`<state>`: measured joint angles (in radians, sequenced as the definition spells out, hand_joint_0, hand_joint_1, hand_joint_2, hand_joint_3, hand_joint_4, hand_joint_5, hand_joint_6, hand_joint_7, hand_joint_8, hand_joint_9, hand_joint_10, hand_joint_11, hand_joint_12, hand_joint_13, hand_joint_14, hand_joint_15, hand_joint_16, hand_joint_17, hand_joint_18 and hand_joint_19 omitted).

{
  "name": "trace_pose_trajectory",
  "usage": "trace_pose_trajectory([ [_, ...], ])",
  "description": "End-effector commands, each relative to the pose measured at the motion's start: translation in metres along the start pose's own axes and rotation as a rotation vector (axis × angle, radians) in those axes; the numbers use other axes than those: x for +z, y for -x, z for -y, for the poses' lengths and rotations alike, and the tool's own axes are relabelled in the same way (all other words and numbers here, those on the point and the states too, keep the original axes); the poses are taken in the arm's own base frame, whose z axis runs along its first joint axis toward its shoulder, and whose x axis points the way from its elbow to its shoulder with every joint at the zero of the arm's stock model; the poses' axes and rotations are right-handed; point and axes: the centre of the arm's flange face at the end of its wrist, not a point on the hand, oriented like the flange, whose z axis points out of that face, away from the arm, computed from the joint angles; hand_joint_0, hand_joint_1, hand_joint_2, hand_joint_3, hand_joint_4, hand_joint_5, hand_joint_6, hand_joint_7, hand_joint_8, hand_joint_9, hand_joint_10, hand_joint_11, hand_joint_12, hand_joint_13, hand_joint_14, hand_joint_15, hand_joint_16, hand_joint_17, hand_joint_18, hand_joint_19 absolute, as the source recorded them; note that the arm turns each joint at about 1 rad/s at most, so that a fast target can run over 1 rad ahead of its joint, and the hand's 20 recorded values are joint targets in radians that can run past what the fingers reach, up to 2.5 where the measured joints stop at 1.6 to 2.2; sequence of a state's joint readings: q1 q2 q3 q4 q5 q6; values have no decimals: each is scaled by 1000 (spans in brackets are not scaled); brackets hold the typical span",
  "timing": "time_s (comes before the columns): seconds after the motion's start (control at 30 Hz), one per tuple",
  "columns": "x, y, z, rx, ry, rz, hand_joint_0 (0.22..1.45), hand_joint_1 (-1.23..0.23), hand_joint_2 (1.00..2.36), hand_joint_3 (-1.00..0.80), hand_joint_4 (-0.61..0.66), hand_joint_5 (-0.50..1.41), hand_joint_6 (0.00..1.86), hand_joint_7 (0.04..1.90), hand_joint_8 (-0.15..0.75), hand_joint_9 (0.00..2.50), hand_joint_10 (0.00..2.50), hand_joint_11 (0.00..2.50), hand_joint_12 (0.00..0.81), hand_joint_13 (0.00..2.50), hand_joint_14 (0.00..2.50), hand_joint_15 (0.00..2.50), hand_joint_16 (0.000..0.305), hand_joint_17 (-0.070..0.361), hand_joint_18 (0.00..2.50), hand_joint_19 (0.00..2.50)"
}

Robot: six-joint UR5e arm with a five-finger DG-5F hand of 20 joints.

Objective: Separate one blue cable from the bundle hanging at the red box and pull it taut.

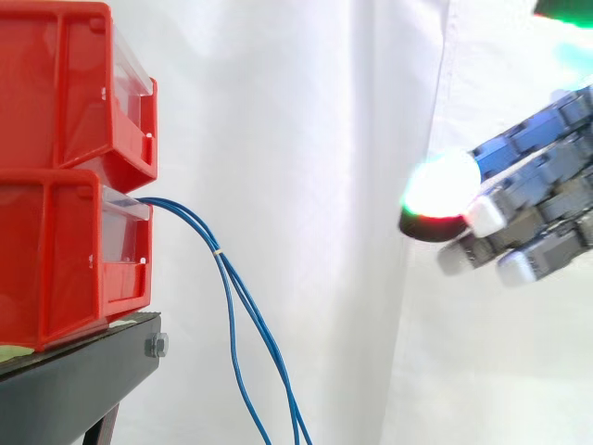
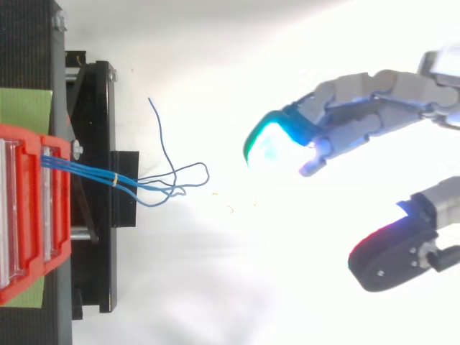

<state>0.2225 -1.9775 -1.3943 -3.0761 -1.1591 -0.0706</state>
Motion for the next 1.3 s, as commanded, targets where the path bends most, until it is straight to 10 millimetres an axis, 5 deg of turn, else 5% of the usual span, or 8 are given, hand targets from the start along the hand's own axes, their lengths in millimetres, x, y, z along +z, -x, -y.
trace_pose_trajectory([
  [0.0, 18, -2, 9, -12, 62, 48, 593, -809, 1000, -500, 289, -248, 502, 777, 311, 377, 5, 175, 245, 305, 0, 0, 27, 61, 537, 0],
  [0.1, 24, -4, 14, -26, 80, 62, 593, -807, 1000, -500, 291, -247, 502, 777, 313, 390, 4, 174, 243, 309, 0, 0, 27, 61, 538, 0],
  [0.13, 39, -9, 36, -26, 83, 64, 591, -807, 1000, -500, 291, -247, 502, 773, 314, 394, 5, 178, 243, 310, 0, 0, 27, 61, 541, 0],
  [0.23, 56, -16, 59, 8, 104, 64, 591, -801, 1000, -500, 291, -245, 502, 776, 316, 443, 6, 199, 241, 327, 0, 0, 26, 60, 551, 0],
  [0.57, 92, -29, 110, 18, 143, 78, 588, -781, 1000, -500, 294, -241, 502, 773, 321, 480, 7, 216, 237, 347, 0, 0, 26, 59, 569, 0],
  [1.27, 153, -58, 140, 37, 182, 15, 595, -727, 1000, -500, 330, -206, 503, 801, 337, 583, 8, 260, 244, 437, 0, 16, 28, 62, 639, 0],
])
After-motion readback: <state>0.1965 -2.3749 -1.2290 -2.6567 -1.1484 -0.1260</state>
